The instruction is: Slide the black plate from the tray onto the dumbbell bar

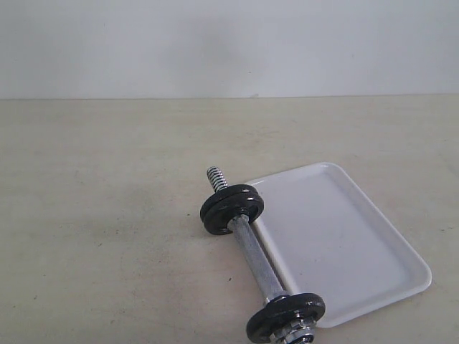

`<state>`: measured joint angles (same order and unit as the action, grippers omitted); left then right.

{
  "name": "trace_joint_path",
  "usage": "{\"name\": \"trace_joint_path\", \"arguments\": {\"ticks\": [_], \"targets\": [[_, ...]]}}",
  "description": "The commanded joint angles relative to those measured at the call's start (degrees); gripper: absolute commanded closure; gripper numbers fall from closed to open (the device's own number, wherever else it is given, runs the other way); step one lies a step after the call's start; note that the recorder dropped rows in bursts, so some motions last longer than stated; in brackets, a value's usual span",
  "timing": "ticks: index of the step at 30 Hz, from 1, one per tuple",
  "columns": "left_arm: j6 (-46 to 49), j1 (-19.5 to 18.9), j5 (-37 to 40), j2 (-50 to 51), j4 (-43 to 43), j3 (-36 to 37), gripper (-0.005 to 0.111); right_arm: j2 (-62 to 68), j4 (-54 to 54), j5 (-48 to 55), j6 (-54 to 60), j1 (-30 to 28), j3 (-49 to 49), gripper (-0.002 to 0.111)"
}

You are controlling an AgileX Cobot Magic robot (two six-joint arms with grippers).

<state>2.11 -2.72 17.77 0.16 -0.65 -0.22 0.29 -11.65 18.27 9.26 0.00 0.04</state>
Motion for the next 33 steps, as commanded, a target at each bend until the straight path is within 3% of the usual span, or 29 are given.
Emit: {"name": "trace_joint_path", "arguments": {"ticks": [1, 33], "targets": [[0.02, -0.09, 0.02, -0.16, -0.39, 0.22, 0.102, -0.29, 0.81, -0.48, -0.35, -0.05, -0.04, 0.106], [0.03, -0.09, 0.02, -0.16, -1.06, 0.22, 0.102, -0.29, 4.42, -0.36, -0.35, -0.05, -0.04, 0.106]]}}
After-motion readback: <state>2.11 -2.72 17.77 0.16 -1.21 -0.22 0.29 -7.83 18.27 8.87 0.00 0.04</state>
